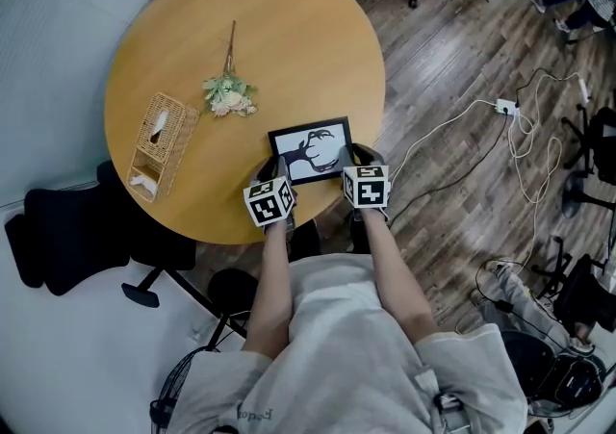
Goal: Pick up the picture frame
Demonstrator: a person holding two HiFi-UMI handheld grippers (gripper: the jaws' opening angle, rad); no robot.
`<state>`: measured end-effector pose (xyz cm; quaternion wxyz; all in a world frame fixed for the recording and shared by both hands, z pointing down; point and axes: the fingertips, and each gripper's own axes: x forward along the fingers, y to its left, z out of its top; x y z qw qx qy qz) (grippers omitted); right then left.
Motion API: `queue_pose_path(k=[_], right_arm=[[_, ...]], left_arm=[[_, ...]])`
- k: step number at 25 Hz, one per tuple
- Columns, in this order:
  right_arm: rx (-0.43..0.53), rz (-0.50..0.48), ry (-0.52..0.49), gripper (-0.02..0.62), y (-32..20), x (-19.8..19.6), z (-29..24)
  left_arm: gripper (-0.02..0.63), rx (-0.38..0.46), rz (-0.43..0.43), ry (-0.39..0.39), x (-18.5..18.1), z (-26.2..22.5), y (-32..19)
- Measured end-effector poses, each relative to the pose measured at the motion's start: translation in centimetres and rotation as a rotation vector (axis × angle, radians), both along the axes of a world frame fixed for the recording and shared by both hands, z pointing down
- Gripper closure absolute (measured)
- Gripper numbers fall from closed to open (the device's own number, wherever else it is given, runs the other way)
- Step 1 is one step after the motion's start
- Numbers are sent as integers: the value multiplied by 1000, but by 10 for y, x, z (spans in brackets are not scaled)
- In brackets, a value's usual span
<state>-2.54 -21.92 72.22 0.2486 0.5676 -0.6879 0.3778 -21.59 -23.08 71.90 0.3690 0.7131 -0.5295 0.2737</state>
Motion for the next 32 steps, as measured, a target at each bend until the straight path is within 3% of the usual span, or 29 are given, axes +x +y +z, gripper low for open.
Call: queue_pose_path(k=[21,32], right_arm=[[232,-38,2,522,-23,-8,-90],[403,-36,-9,522,-60,-7,-165]], left_arm=[[518,241,12,5,-8,-94,-18],[518,421,28,8,-7,-172,-54]])
